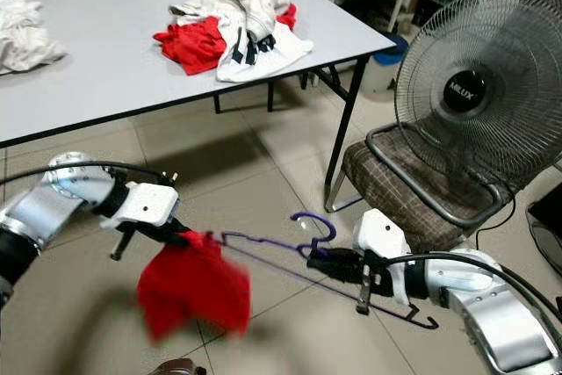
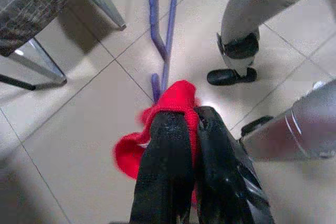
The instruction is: Hang hanger
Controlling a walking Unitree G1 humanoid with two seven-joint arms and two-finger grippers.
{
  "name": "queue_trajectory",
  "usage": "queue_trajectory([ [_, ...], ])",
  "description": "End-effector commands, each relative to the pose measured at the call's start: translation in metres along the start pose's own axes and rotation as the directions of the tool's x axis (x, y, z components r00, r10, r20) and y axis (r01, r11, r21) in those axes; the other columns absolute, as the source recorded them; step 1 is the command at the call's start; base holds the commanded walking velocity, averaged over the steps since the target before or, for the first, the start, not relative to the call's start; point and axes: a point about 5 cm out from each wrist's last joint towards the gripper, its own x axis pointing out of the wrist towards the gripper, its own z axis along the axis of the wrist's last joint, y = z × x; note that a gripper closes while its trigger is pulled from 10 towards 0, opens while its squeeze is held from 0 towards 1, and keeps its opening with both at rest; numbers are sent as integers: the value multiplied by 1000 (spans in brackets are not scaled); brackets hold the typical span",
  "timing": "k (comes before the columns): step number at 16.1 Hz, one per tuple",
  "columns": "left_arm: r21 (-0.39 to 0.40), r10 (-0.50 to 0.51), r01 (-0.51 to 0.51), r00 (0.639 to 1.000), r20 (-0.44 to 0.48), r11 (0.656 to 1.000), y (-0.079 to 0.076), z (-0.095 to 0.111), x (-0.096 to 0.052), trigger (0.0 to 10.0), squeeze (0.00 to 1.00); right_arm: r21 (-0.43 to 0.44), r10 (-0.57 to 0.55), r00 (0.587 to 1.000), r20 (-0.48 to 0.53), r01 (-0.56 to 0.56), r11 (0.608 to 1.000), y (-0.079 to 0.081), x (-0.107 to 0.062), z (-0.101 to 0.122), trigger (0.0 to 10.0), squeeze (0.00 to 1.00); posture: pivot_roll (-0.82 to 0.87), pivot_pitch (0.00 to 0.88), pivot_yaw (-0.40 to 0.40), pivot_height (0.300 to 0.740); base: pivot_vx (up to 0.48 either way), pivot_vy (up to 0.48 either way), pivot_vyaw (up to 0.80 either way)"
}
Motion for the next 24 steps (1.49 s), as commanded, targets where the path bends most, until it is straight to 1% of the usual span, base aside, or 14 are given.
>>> queue_trajectory([
  [1,36,-29,29,999,-17,999,-2,-1,-5,0,0,-36,47,999,-2,-47,998,3,-14,7,10000,0,18,0,-25,740,0,0,0],
  [3,70,-33,33,999,-7,997,-1,0,-7,0,0,-67,50,998,-32,-52,996,2,-23,6,10000,0,3,0,-19,740,0,0,0],
  [4,85,-38,38,999,-2,996,-1,1,-8,0,0,-68,51,998,-30,-53,996,1,-25,6,10000,0,-1,0,-17,740,0,0,0],
  [5,119,-54,52,999,8,991,0,4,-7,0,0,-92,46,999,-25,-48,995,-2,-27,9,10000,0,-5,0,-18,740,0,0,0],
  [6,133,-64,62,998,14,989,1,6,-7,0,0,-107,29,999,-19,-31,994,-6,-28,12,10000,0,-5,0,-18,740,0,0,0],
  [7,161,-101,100,995,2,982,0,7,-3,0,0,-126,40,999,-19,-42,991,-10,-36,20,10000,0,-5,0,-26,740,0,0,0],
  [9,179,-101,100,995,-3,979,0,6,1,0,0,-125,76,996,-40,-80,989,-10,-43,24,10000,0,-7,0,-29,740,0,0,0],
  [13,256,-120,102,991,54,961,4,21,5,0,0,-141,85,996,-23,-87,986,-18,-29,22,10000,0,-3,0,-29,740,0,0,0],
  [15,326,-154,122,985,75,937,4,33,7,0,0,-157,91,995,-30,-95,983,-25,-20,19,10000,0,4,0,-29,740,0,0,0],
  [19,389,-164,118,983,87,914,5,44,7,0,0,-166,130,989,-75,-141,976,-28,-19,16,10000,0,9,0,-35,740,0,0,0],
  [21,424,-157,97,982,108,901,7,52,8,0,0,-168,175,981,-83,-187,968,-29,-16,16,10000,0,10,0,-36,740,0,0,0],
  [24,443,-150,81,981,123,893,10,57,9,0,0,-161,238,966,-104,-252,954,-25,-12,15,10000,0,14,0,-40,740,0,0,0],
])
